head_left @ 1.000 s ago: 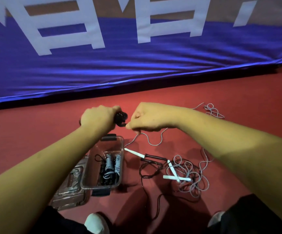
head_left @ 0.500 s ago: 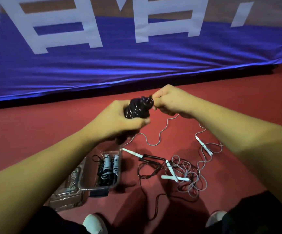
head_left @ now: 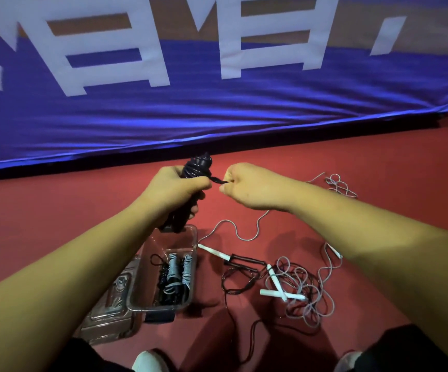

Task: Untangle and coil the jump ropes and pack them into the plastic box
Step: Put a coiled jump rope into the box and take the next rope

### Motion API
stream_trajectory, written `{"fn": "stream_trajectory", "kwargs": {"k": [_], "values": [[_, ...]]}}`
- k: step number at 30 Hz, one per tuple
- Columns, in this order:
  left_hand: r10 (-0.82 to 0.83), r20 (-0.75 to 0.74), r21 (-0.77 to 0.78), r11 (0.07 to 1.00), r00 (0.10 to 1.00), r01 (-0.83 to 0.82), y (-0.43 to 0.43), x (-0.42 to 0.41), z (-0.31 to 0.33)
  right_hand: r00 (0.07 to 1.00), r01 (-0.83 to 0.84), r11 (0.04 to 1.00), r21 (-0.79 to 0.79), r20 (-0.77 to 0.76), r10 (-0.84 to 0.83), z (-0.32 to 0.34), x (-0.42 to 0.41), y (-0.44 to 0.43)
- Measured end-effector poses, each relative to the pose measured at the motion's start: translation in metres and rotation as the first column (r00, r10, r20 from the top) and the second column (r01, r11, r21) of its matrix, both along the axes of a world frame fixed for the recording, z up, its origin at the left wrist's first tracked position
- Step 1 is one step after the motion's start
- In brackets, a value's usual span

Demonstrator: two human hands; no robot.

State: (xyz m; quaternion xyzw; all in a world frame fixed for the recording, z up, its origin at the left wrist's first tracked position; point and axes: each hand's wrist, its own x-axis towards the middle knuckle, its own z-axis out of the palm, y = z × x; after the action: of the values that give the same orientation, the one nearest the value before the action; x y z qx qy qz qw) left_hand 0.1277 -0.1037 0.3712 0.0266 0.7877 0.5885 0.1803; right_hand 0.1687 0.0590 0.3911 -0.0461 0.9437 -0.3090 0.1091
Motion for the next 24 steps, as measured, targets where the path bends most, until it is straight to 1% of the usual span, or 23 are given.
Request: {"fn": "stream_trajectory", "kwargs": {"k": [2,4,5,6,8,9,12,15,16,18,19,20,22,24], "values": [[-0.006,-0.057,-0.066,0.998,0.998,0.002,0.002,-0.002,-0.003,0.992,-0.053,0.992,0.118,-0.106,0.066,0.002,0.002,-0.002],[-0.061,-0.022,-0.133,0.990,0.998,0.057,0.001,-0.003,-0.005,0.979,-0.107,0.973,0.204,-0.151,0.139,0.001,0.005,0.001],[-0.103,-0.008,-0.188,0.977,0.995,0.100,0.000,-0.004,-0.005,0.970,-0.127,0.957,0.260,-0.167,0.175,-0.001,0.008,0.002],[-0.147,-0.036,-0.276,0.952,0.988,0.132,-0.002,-0.003,-0.005,0.960,-0.139,0.938,0.318,-0.188,0.207,-0.003,0.011,0.003],[-0.228,-0.190,-0.464,0.878,0.955,0.117,-0.005,-0.003,-0.005,0.933,-0.127,0.906,0.405,-0.260,0.247,-0.004,0.014,0.006],[-0.264,-0.260,-0.511,0.854,0.929,0.100,-0.005,-0.003,-0.004,0.921,-0.108,0.897,0.428,-0.296,0.252,-0.004,0.014,0.008],[-0.351,-0.389,-0.603,0.796,0.852,0.053,-0.007,-0.004,-0.001,0.900,-0.081,0.886,0.456,-0.348,0.262,-0.002,0.014,0.009],[-0.434,-0.500,-0.710,0.701,0.750,-0.068,-0.007,-0.003,0.001,0.887,-0.073,0.889,0.453,-0.379,0.266,-0.003,0.013,0.010],[-0.451,-0.503,-0.752,0.649,0.737,-0.116,-0.006,-0.001,0.002,0.881,-0.070,0.890,0.451,-0.390,0.267,-0.003,0.012,0.010],[-0.511,-0.463,-0.848,0.491,0.724,-0.196,-0.003,0.004,0.003,0.863,-0.066,0.883,0.465,-0.417,0.285,-0.004,0.011,0.008],[-0.556,-0.427,-0.883,0.425,0.713,-0.198,-0.002,0.005,0.002,0.855,-0.064,0.875,0.480,-0.426,0.296,-0.003,0.010,0.007],[-0.602,-0.378,-0.910,0.381,0.703,-0.163,-0.002,0.006,0.001,0.846,-0.067,0.859,0.508,-0.427,0.319,-0.002,0.010,0.004],[-0.697,-0.261,-0.940,0.340,0.668,-0.013,-0.004,0.004,-0.001,0.812,-0.099,0.820,0.563,-0.431,0.394,-0.002,0.010,0.001],[-0.760,-0.165,-0.936,0.322,0.628,0.144,-0.010,0.000,0.001,0.776,-0.196,0.821,0.536,-0.427,0.464,-0.004,0.010,0.002]]}}
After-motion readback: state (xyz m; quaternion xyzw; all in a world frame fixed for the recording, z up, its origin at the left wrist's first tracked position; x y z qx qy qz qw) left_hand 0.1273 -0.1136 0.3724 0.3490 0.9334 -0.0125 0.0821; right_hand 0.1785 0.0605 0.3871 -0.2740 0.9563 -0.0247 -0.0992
